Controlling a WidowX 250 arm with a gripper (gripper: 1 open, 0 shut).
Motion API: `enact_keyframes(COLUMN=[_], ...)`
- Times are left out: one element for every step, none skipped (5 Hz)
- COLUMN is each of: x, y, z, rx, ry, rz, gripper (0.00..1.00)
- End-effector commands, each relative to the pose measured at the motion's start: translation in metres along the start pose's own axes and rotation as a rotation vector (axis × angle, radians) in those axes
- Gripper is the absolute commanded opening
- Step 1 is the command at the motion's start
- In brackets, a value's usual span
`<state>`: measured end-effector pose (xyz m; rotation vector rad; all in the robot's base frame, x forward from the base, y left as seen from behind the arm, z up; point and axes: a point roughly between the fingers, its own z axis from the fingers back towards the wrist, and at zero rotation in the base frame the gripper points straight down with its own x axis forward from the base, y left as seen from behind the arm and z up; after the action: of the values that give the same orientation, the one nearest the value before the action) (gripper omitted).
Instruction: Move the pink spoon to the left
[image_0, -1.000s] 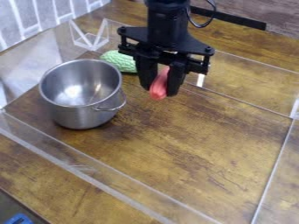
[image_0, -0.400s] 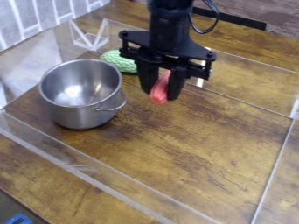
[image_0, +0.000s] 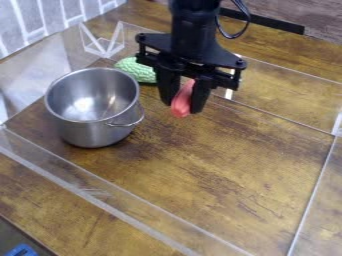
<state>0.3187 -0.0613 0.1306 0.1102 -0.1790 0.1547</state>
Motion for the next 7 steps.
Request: enact_keyframes(x=[0.007,0.006,0.011,0.012,0.010,0.013,0.016], y=[-0.001,0.002,0.026,0.058,0.089,0.121,0.152], z=[0.023,0.024,0.026,0.019,0.017,0.012,0.005], rx=[-0.023,-0.017,-0.006,0.007,0.023,0.032,0.038], ry=[-0.080,-0.086,-0.088,-0.092,-0.094,-0.099,-0.101], rz=[0.006,0.014,0.056,0.099,0.107,0.116,0.123], gripper=[0.00,0.00,0.00,0.00,0.00,0.00,0.00])
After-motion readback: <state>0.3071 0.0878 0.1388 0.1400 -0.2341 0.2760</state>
